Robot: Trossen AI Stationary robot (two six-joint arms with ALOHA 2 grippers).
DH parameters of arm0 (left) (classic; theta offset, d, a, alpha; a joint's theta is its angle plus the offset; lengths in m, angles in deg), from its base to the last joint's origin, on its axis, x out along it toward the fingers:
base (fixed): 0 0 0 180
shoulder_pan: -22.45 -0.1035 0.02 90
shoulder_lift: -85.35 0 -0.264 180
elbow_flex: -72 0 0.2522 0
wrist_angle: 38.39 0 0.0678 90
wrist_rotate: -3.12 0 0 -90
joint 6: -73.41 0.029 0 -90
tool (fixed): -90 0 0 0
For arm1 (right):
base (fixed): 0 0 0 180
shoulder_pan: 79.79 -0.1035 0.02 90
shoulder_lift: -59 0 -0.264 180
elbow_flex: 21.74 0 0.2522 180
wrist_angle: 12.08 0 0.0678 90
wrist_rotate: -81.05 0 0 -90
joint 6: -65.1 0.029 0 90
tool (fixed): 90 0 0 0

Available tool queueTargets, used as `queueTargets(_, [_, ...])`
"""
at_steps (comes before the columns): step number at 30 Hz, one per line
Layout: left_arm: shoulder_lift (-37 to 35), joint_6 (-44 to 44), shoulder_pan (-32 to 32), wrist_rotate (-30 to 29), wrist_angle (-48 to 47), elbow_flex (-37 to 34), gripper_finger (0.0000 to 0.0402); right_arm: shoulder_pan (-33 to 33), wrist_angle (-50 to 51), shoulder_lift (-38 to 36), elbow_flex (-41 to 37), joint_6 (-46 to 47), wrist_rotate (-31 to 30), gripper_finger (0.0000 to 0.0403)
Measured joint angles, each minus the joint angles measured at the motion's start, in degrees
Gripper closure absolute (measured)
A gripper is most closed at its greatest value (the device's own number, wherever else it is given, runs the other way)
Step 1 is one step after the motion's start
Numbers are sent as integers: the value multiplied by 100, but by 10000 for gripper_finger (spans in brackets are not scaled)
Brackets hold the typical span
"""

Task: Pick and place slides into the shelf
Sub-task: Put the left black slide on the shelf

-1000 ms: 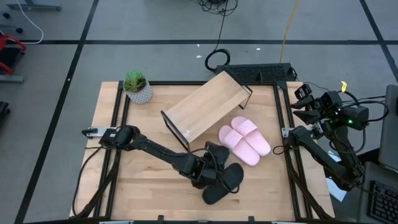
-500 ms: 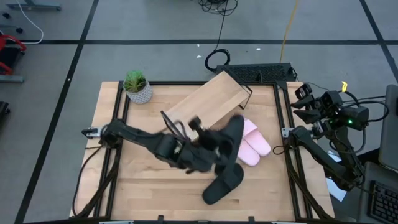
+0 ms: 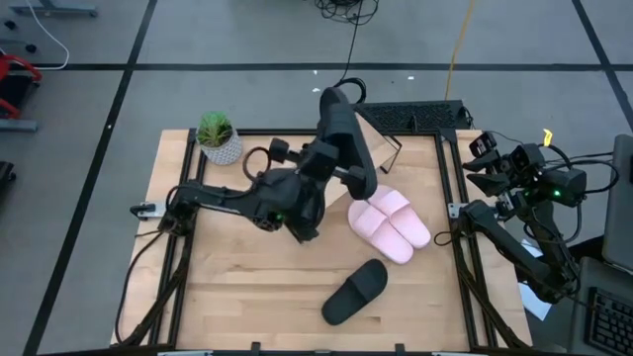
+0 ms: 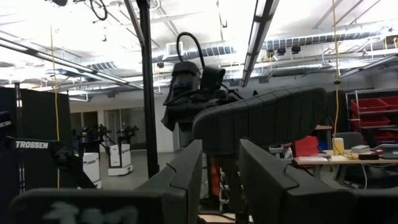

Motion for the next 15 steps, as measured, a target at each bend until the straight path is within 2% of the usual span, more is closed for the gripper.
queueTargets(8, [5, 343, -233, 15, -28, 7, 401, 0, 55, 13, 0, -123, 4, 310])
queueTargets(15, [1, 257, -494, 53, -1088, 9, 401, 0, 66, 15, 0, -121, 24, 310])
